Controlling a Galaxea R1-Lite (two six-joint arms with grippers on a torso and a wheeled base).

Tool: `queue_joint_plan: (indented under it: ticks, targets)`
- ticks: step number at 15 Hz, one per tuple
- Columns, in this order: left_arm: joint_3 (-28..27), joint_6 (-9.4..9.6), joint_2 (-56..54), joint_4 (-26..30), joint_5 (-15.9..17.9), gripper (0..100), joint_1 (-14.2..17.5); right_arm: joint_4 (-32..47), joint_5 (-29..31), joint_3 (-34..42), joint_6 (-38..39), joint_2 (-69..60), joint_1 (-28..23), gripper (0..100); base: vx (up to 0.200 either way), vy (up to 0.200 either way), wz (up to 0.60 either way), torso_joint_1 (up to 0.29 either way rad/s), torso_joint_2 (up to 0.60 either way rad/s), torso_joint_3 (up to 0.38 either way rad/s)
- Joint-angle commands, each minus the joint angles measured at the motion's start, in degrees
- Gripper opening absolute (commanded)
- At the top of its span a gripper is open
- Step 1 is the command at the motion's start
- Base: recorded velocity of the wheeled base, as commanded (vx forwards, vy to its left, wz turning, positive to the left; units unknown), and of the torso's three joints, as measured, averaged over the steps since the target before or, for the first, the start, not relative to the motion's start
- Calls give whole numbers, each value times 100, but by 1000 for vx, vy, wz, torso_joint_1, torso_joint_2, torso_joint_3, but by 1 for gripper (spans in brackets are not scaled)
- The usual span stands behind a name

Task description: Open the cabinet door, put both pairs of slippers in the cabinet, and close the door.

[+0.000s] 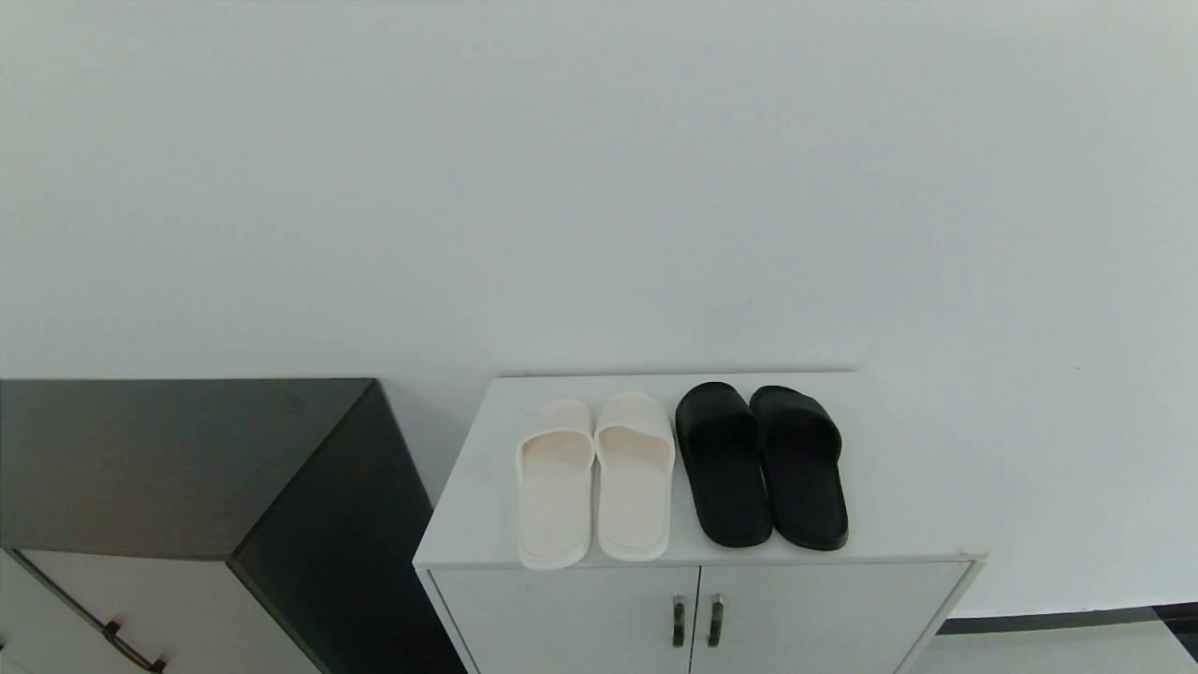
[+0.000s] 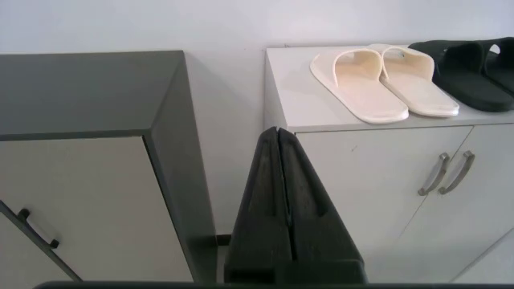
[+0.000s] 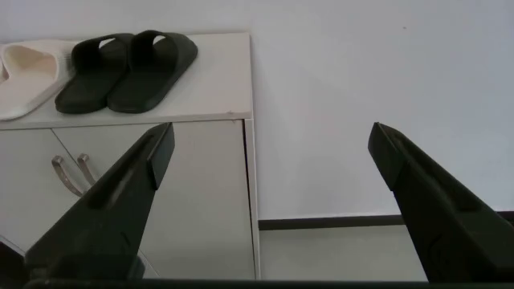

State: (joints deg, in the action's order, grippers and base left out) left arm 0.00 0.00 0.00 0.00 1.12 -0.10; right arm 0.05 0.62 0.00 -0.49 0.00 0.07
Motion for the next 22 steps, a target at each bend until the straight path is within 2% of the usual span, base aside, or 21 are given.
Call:
queue_joint_plan:
  ticks: [1,3,4,5,6,7,8,9,11,12,14,18,21,22]
  targets:
    - [0,0,0,0,2,0,1,-5,17,0,31,9,1,100,0,0,0,0,0,0]
    - [0,26,0,0,2,0,1,-5,8,0,31,9,1,100,0,0,0,0,0,0]
    - [0,114,0,0,2,0,1,-5,8,0,40,9,1,100,0,0,0,0,0,0]
    - [0,97,0,0,2,0,1,-5,17,-35,101,35,1,100,0,0,0,0,0,0]
    - [0,97,9,0,2,0,1,48,26,-721,497,413,19,100,0,0,0,0,0,0]
    - [0,114,0,0,2,0,1,285,61,-1758,1103,1213,-16,100,0,0,0,0,0,0]
    - [0,114,9,0,2,0,1,575,-62,-2180,901,1758,-34,100,0,0,0,0,0,0]
    - [0,105,0,0,2,0,1,619,-370,-2101,488,2347,10,100,0,0,0,0,0,0]
    - [0,149,0,0,2,0,1,4,-932,-2048,611,3674,142,100,0,0,0,0,0,0]
    - [0,149,0,0,2,0,1,-559,-994,-2057,796,4280,388,100,0,0,0,0,0,0]
    - [0,132,0,0,2,0,1,-1508,-783,-2206,1209,5414,1381,100,0,0,0,0,0,0]
    - [0,105,9,0,11,0,1,-1578,615,-3059,2193,6785,3315,100,0,0,0,0,0,0]
    - [0,114,9,0,20,0,1,-1666,1441,-3410,2562,7787,3930,100,0,0,0,0,0,0]
    - [0,114,0,0,20,0,1,-2044,1722,-3454,2589,8227,4053,100,0,0,0,0,0,0]
